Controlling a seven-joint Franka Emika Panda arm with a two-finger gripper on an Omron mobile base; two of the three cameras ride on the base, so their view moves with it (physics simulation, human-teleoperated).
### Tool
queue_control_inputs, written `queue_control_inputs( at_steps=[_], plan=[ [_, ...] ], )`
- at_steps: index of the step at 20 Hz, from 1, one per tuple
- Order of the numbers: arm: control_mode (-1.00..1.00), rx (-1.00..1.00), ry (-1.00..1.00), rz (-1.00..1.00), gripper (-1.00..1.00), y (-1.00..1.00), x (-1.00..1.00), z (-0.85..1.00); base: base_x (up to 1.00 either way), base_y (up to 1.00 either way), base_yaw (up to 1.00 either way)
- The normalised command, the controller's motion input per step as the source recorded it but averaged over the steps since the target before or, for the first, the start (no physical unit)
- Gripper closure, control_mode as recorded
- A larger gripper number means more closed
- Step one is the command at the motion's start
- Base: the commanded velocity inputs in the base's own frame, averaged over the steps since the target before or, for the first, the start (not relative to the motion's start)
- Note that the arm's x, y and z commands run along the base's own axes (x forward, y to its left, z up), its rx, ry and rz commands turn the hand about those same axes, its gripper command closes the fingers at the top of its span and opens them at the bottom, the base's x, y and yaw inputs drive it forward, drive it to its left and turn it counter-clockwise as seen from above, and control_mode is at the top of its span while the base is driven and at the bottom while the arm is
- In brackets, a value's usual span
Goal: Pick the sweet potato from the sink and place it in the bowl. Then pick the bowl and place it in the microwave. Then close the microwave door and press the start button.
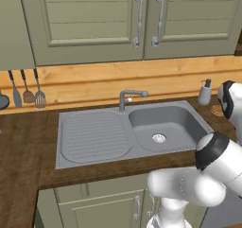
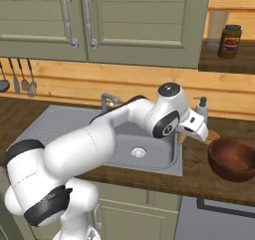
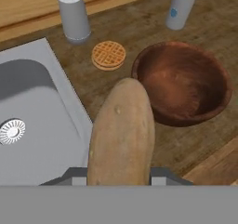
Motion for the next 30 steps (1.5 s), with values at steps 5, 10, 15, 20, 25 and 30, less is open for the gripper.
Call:
queue_control_inputs(
  at_steps=[5,10,15,20,25,30],
  plan=[
    [-1.0,-0.01,0.05,-0.02,1.0,-0.57,0.0,-0.07,0.0,0.0,0.0],
    [-1.0,0.0,0.01,0.0,1.0,-0.51,0.0,-0.01,0.0,0.0,0.0],
    [-1.0,0.0,0.0,0.0,1.0,-0.46,0.06,-0.08,0.0,0.0,0.0],
    [-1.0,0.0,0.0,0.0,1.0,-0.19,0.09,-0.26,0.0,0.0,0.0],
    [-1.0,0.0,0.05,0.0,1.0,0.0,0.21,-0.45,0.0,0.0,0.0],
    [-1.0,0.0,0.03,0.02,1.0,-0.17,0.18,-0.23,0.0,0.0,0.0]
  ],
)
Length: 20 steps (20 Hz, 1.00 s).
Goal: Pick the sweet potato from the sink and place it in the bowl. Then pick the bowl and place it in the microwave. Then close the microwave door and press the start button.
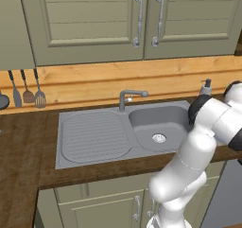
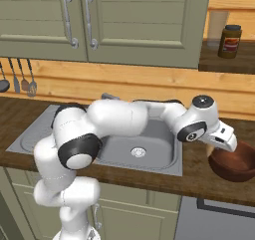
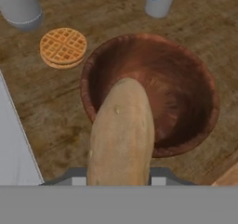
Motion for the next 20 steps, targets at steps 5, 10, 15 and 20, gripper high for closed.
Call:
queue_control_inputs(
  at_steps=[5,10,15,20],
  plan=[
    [-1.0,0.0,0.0,0.04,1.0,-0.39,0.11,-0.03,0.0,0.0,0.0],
    [-1.0,0.0,0.0,0.03,1.0,-0.29,0.12,-0.05,0.0,0.0,0.0],
    [-1.0,0.02,0.0,0.0,1.0,-0.21,0.11,0.0,0.0,0.0,0.0],
    [-1.0,0.03,0.0,0.0,1.0,-0.1,0.11,0.0,0.0,0.0,0.0]
  ],
)
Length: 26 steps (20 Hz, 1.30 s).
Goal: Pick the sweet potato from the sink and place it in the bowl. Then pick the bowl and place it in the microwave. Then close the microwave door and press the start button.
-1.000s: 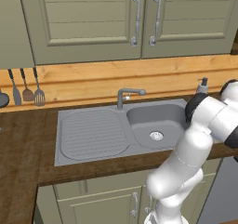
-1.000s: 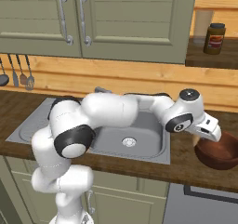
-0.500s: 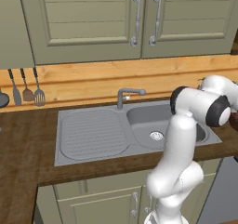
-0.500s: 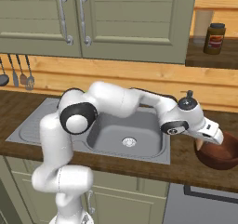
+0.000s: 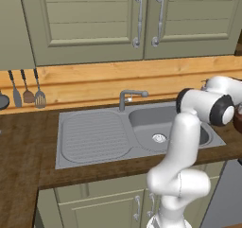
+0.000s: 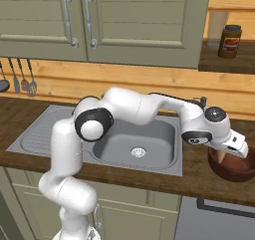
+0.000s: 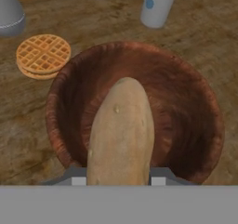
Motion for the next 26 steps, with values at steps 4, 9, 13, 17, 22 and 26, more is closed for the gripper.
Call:
queue_control_inputs(
  at_steps=[4,9,13,17,22,26],
  plan=[
    [-1.0,0.0,0.0,0.01,1.0,-0.04,0.2,-0.05,0.0,0.0,0.0],
    [-1.0,0.0,0.0,0.01,1.0,-0.01,0.12,-0.17,0.0,0.0,0.0],
    [-1.0,0.0,0.0,0.0,1.0,0.0,0.07,-0.24,0.0,0.0,0.0],
    [-1.0,0.0,0.0,0.0,1.0,0.0,0.07,-0.26,0.0,0.0,0.0],
    [-1.0,0.0,0.0,0.0,1.0,0.0,0.08,-0.2,0.0,0.0,0.0],
    [-1.0,0.0,0.01,0.0,1.0,0.0,0.16,-0.16,0.0,0.0,0.0]
  ],
)
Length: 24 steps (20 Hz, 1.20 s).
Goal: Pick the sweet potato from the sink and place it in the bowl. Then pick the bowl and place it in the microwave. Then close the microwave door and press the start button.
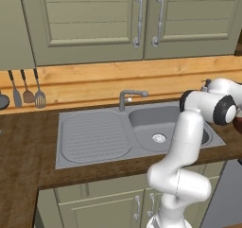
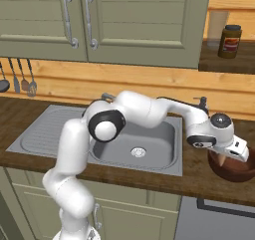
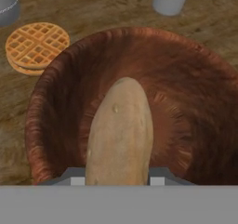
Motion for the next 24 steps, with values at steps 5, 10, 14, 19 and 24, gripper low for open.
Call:
queue_control_inputs(
  at_steps=[5,10,14,19,24],
  plan=[
    [-1.0,0.01,0.04,0.04,1.0,-0.07,0.2,-0.04,0.0,0.0,0.0],
    [-1.0,0.01,0.0,0.05,1.0,-0.06,0.31,0.0,0.0,0.0,0.0],
    [-1.0,0.0,0.0,0.06,1.0,-0.11,0.29,-0.03,0.0,0.0,0.0],
    [-1.0,0.0,0.0,0.06,-1.0,-0.04,0.05,-0.1,0.0,0.0,0.0],
    [-1.0,0.0,0.0,0.03,-1.0,-0.02,0.0,-0.1,0.0,0.0,0.0]
  ],
)
